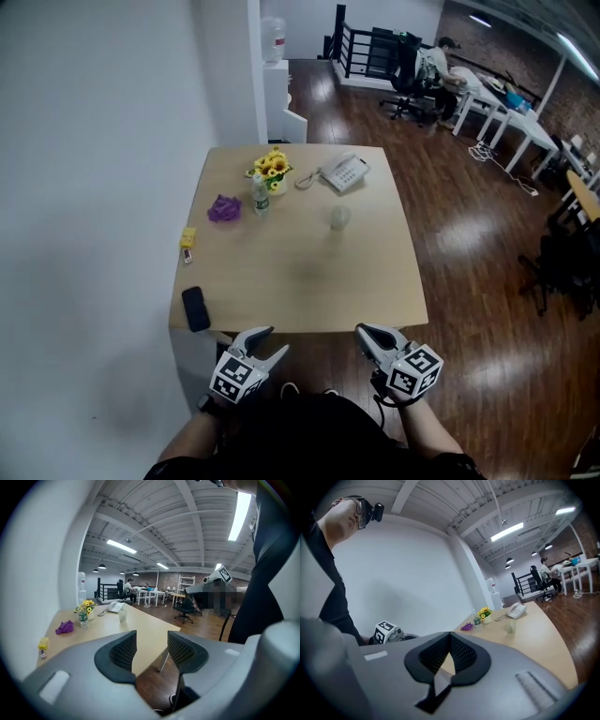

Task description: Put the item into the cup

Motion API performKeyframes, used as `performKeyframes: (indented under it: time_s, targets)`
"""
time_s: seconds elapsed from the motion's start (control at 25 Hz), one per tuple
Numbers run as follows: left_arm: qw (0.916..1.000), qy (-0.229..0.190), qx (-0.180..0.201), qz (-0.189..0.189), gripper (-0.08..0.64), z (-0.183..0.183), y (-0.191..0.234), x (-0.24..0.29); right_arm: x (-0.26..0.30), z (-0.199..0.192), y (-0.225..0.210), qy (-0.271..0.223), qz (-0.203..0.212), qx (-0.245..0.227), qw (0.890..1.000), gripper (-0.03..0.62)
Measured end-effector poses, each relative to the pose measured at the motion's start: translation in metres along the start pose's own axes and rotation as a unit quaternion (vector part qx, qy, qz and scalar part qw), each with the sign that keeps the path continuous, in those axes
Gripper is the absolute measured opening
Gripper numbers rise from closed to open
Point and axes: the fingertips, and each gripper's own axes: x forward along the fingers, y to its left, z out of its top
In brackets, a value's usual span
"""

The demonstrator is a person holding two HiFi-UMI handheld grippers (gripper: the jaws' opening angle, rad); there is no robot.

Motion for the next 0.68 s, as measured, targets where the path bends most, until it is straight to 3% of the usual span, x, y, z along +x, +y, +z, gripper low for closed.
performKeyframes:
  time_s: [0.68]
  targets:
    - [0.9997,-0.007,0.005,0.022,0.201,0.012,-0.025,-0.002,-0.018,-0.002,0.02,0.009,0.045,-0.03,0.999,0.008]
